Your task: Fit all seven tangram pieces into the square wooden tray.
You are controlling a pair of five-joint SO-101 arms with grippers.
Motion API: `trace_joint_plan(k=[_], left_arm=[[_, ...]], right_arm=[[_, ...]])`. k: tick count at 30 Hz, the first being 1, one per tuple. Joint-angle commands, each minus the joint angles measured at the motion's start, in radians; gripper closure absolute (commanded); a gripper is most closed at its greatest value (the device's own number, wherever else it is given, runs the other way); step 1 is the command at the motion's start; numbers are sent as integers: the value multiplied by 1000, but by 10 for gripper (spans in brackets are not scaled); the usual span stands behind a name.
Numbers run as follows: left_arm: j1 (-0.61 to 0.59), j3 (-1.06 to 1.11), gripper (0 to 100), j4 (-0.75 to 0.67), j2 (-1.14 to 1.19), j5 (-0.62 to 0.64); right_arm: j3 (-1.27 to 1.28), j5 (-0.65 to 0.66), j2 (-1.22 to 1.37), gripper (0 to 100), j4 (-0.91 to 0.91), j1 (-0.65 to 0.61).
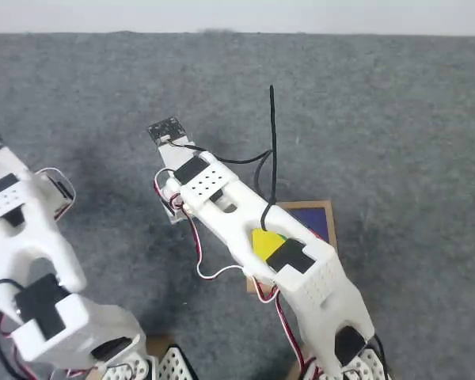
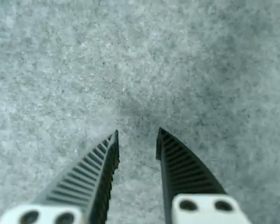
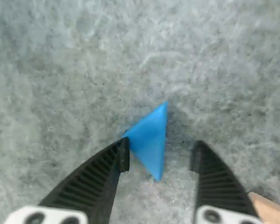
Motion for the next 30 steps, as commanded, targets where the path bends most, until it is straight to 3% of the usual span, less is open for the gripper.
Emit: trace_joint_plan(k=[1, 9, 26, 30], left_arm=[[0, -41, 865, 5, -6, 9], [0, -39, 865, 6, -6, 9], [2, -44, 865, 26, -6, 9], [2, -44, 865, 26, -6, 9]], right_arm=[[-54, 51, -28, 749, 10, -16], [-110, 57, -16, 815, -1, -77], [-110, 54, 74, 817, 16, -19], [-110, 55, 74, 897, 15, -13]])
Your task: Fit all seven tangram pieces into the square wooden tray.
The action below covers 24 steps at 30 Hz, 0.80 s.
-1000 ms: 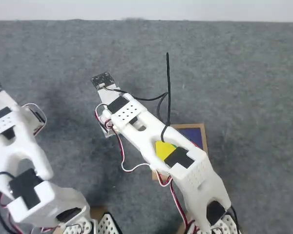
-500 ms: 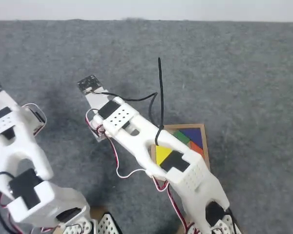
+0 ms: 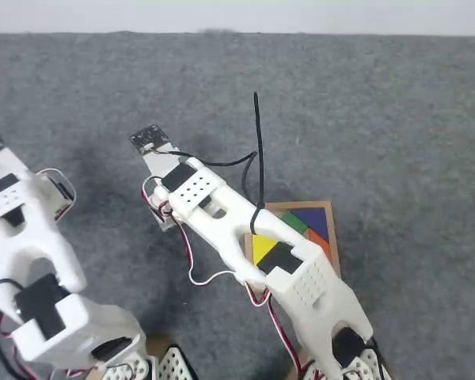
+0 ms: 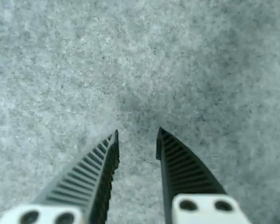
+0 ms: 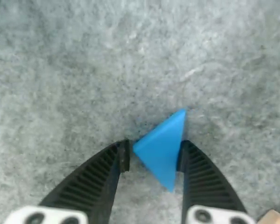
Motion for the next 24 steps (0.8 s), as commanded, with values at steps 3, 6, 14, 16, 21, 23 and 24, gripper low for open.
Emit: trace_joint_plan(k=[3, 6, 14, 16, 21, 23, 24], left_arm=[[2, -44, 865, 8, -6, 9], [2, -44, 865, 5, -3, 9], [32, -39, 865, 3, 0, 9], [32, -39, 865, 3, 0, 9], [32, -39, 865, 2, 2, 9], [34, -39, 865, 2, 2, 9], [34, -39, 865, 2, 2, 9]], right_arm=[[-31, 23, -4, 946, 10, 47], [-31, 20, -5, 946, 16, 70], [-103, -63, -54, 947, 193, 133], [-101, -86, -65, 946, 225, 173], [-104, -258, -87, 950, 298, 286], [-103, -327, -107, 950, 328, 309], [-103, -354, -119, 951, 344, 317]])
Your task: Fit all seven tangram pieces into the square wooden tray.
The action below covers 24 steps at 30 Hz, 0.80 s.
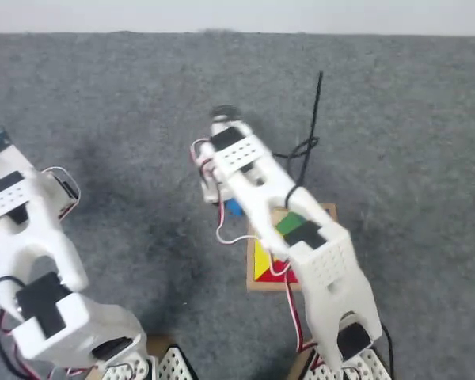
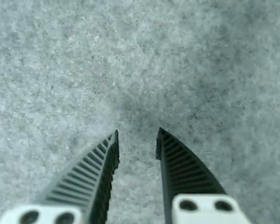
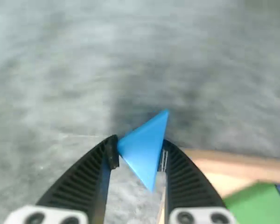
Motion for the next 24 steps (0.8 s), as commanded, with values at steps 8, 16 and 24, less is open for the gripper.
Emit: trace_joint_plan(k=[8, 16, 24], left_arm=[[9, -39, 865, 2, -3, 9], [26, -36, 865, 0, -3, 11], [26, -36, 865, -8, -3, 12]], right_arm=[[-3, -141, -214, 986, 111, 113], [239, -163, -415, 984, -7, 197], [509, -262, -564, 982, -163, 265]])
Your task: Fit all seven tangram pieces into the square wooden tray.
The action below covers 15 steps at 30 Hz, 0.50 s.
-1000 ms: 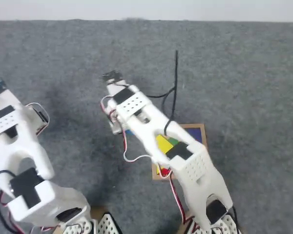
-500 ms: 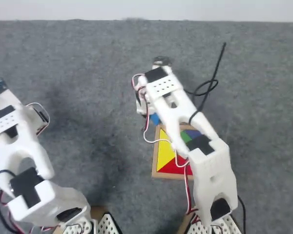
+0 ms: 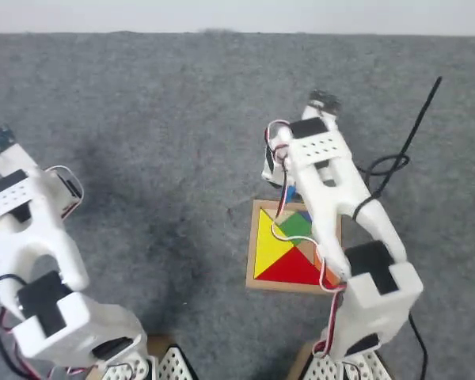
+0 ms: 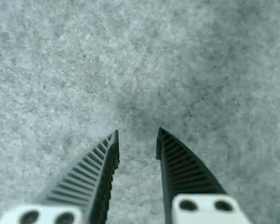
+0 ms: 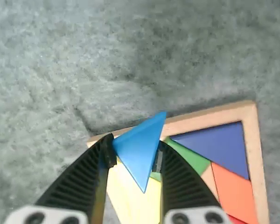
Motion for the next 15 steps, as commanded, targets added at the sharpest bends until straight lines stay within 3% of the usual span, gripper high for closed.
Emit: trace_joint_plan(k=[1, 5, 15], left_arm=[[8, -36, 865, -6, -6, 9], [8, -28, 865, -8, -6, 9], [8, -31, 865, -8, -6, 6]], right_arm=[[18, -83, -84, 982, -47, -2], [72, -235, -85, 982, -27, -71], [83, -252, -85, 986, -27, -113]])
